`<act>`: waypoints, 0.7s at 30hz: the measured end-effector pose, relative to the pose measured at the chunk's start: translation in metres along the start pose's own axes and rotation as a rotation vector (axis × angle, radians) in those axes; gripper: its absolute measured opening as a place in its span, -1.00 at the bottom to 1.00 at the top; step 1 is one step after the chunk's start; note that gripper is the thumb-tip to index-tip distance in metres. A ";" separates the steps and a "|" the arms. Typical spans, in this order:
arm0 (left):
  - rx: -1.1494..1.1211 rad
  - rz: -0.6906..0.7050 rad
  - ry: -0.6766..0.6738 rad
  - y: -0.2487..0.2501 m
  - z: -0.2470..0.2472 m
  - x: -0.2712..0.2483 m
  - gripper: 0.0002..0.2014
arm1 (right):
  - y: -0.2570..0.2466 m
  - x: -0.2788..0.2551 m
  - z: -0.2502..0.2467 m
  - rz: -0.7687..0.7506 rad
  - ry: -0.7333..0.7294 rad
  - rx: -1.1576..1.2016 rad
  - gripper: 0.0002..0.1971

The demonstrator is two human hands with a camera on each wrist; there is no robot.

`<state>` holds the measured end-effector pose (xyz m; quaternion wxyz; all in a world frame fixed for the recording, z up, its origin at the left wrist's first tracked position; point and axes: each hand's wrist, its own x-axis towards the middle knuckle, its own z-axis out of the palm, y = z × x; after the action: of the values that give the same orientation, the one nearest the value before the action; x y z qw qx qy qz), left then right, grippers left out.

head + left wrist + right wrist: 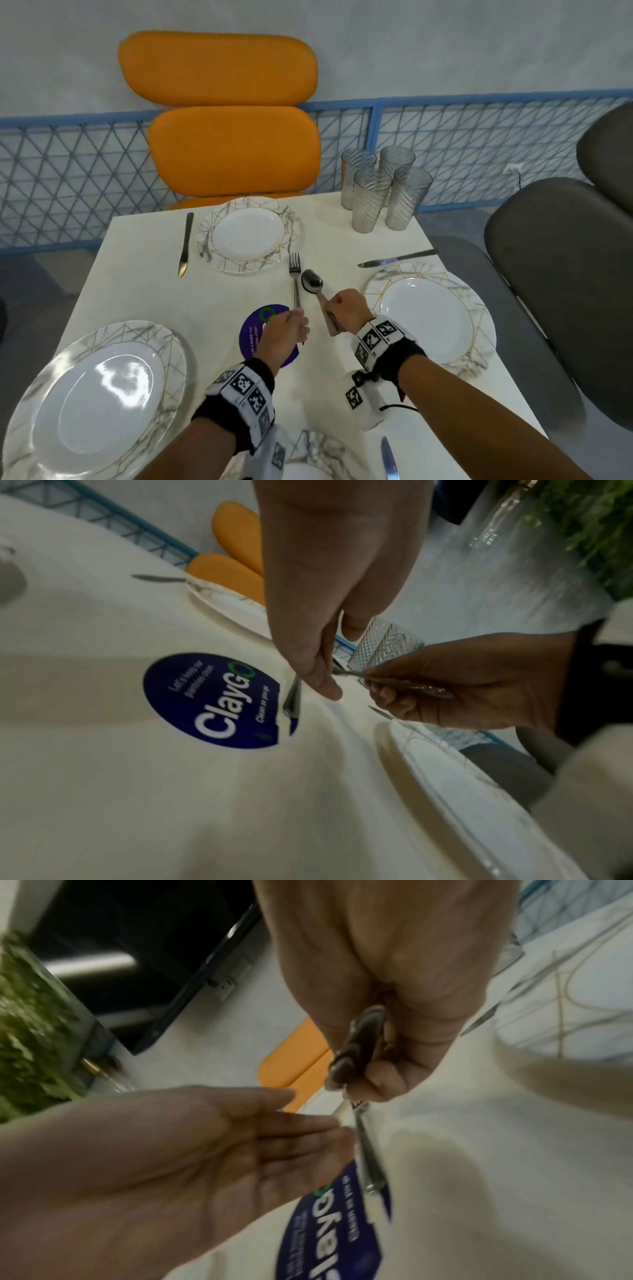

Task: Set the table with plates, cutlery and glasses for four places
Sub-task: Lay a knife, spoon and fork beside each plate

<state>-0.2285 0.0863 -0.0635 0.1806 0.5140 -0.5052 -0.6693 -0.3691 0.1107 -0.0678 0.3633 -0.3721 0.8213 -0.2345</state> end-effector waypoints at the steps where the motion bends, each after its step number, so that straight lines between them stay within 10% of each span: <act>1: -0.056 -0.032 -0.018 0.001 0.003 -0.001 -0.74 | -0.002 -0.010 0.002 -0.014 0.008 0.043 -0.55; 21: -0.433 0.091 0.078 0.028 0.040 0.015 -0.85 | 0.017 -0.032 -0.060 -0.009 -0.328 0.621 -0.87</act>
<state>-0.2768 0.0827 -0.0485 0.3362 0.4655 -0.3647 -0.7330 -0.4079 0.1531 -0.0277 0.5854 -0.2803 0.6398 -0.4116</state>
